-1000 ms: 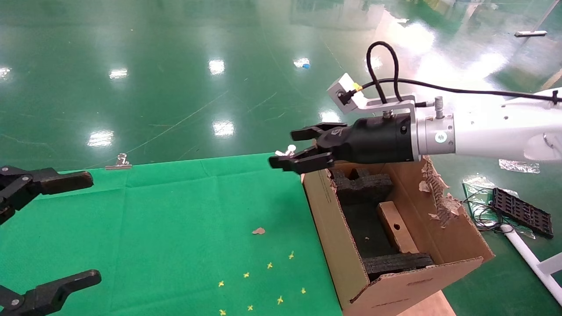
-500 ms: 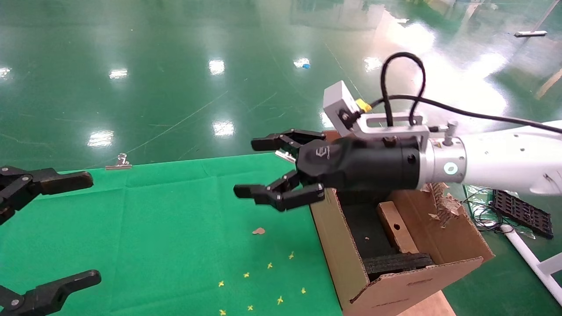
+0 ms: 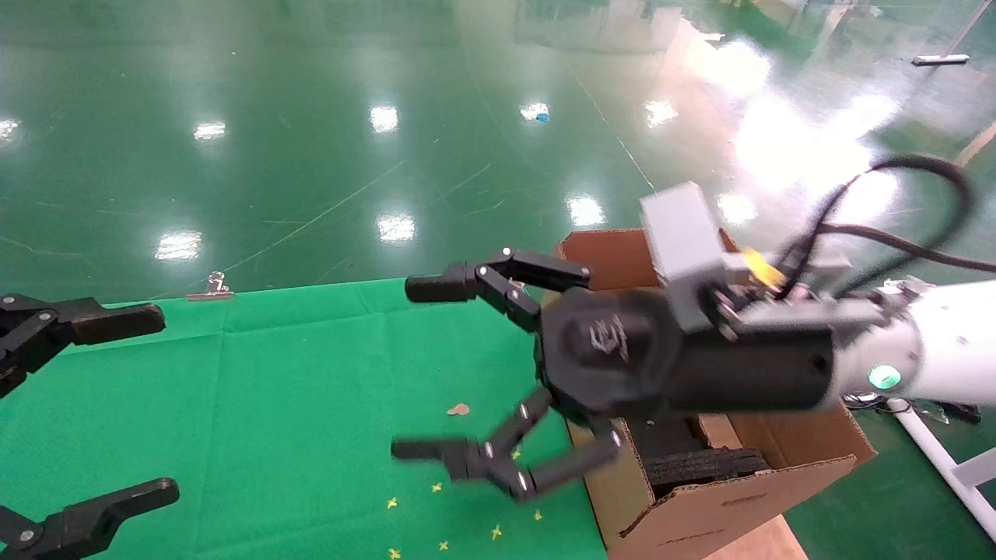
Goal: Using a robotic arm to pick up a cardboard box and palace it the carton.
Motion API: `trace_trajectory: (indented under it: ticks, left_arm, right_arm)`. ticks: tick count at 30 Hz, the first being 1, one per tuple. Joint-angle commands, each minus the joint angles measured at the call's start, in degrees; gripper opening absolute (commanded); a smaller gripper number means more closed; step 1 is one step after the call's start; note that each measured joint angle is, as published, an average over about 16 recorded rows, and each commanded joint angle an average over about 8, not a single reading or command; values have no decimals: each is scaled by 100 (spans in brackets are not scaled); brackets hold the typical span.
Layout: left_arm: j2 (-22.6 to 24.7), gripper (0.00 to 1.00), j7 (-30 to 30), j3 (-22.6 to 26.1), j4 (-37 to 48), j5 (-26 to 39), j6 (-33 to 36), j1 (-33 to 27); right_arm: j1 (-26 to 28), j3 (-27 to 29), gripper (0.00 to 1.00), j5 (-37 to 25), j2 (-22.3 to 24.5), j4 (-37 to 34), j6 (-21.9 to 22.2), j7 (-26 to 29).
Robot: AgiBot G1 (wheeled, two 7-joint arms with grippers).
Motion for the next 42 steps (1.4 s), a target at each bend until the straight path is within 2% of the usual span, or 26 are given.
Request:
trace_trajectory:
  ticks: [1, 5, 42]
  left_arm:
    - [0, 100, 0, 0, 0, 0, 0, 0]
    - [-1, 100, 1, 1, 1, -1, -1, 1]
    - [-1, 100, 1, 0, 1, -2, -2, 0]
  right_arm:
    - [-195, 229, 100, 79, 29, 200, -65, -73]
    - [-319, 375, 100, 137, 45, 322, -107, -105]
    - [-117, 136, 100, 47, 23, 118, -40, -53]
